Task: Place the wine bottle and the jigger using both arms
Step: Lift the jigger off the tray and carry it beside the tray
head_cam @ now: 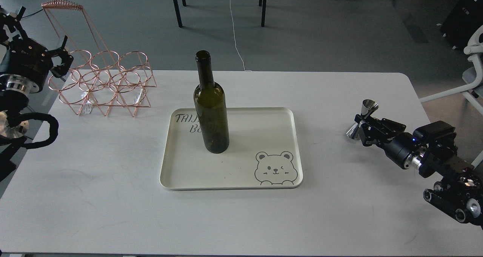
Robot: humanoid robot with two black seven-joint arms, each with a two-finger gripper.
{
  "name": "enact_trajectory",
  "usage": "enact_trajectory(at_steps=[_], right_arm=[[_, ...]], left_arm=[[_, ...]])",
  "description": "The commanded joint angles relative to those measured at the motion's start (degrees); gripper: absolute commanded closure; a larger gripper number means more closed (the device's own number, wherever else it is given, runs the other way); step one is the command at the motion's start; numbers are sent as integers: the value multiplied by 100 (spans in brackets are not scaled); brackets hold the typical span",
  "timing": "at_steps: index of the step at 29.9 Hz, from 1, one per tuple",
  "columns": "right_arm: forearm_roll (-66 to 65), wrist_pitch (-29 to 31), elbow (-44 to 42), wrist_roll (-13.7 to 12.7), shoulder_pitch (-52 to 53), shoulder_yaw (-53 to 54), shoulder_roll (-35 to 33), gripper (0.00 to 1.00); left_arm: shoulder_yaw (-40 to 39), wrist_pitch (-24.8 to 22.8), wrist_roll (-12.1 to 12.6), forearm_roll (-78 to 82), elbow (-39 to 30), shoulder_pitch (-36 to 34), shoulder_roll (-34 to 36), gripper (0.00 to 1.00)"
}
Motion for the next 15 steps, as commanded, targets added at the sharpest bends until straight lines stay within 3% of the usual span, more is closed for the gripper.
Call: enact_trajectory(at_steps=[1,12,15], right_arm=[[3,0,40,6,-63,-31,-14,95],[3,0,84,94,-124,-48,-14,82],[3,0,180,94,-124,-48,-58,70]], left_arm=[[-3,24,0,-1,0,0,3,2],[-12,15,0,-1,-8,-9,38,2],[-12,15,0,-1,-8,-9,47,2]])
